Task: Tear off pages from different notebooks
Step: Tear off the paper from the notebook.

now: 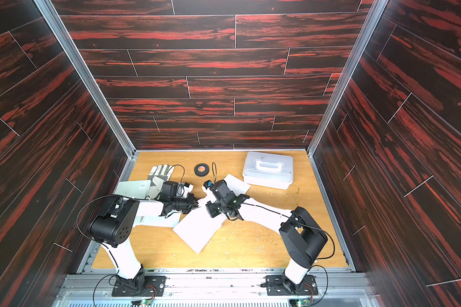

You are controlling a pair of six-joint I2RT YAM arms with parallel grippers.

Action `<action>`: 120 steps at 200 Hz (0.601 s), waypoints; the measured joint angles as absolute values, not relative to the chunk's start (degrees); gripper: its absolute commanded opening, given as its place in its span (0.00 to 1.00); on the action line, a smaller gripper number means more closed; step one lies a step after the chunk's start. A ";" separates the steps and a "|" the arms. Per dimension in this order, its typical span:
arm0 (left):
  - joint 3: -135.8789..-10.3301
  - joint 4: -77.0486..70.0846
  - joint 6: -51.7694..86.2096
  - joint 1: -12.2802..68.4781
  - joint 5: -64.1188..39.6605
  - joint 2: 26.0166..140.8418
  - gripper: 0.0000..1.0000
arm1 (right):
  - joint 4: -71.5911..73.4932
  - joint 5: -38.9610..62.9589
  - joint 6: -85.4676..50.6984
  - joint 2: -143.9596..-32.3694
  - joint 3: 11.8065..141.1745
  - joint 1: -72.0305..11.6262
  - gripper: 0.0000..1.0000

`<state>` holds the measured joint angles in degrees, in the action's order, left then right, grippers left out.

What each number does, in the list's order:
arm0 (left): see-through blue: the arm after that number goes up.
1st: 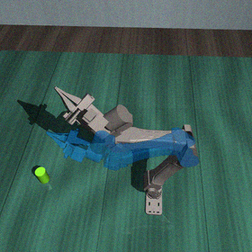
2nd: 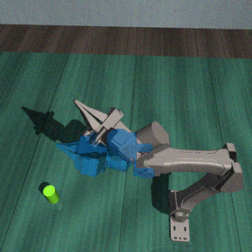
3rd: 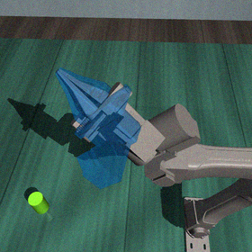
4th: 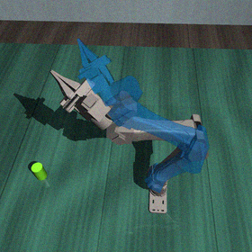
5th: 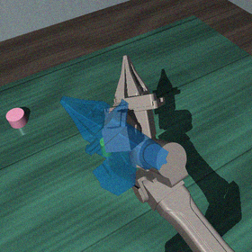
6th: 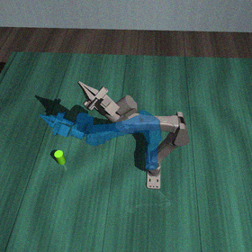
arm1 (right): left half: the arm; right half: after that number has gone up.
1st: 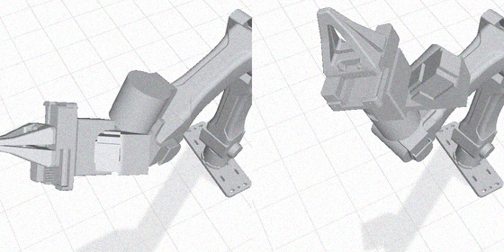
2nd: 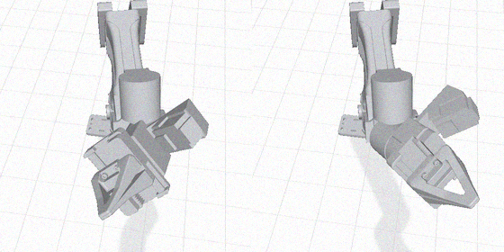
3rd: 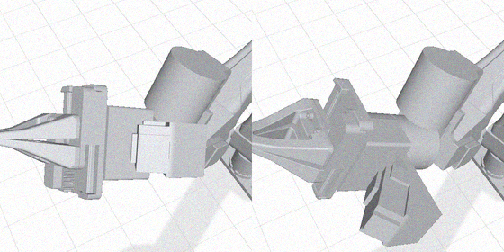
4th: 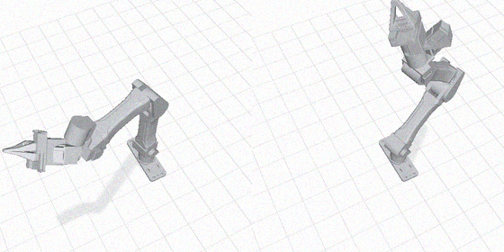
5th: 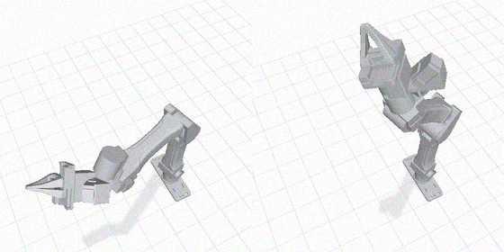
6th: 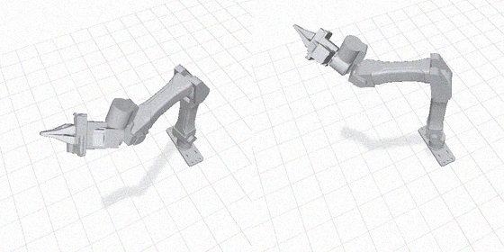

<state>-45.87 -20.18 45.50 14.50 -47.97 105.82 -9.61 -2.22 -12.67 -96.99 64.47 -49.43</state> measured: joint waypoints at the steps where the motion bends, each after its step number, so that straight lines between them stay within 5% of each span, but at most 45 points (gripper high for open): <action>1: -45.87 -20.18 45.50 14.50 -47.97 105.82 0.00 | -9.65 -2.48 -12.58 -96.99 64.49 -49.45 0.00; 120: -45.15 -19.55 46.78 14.76 -45.21 105.41 0.00 | -24.53 -33.30 -17.32 -106.89 79.07 -48.36 0.00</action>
<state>-45.15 -19.55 46.78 14.76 -45.21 105.41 -24.53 -33.30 -17.32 -106.89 79.07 -48.36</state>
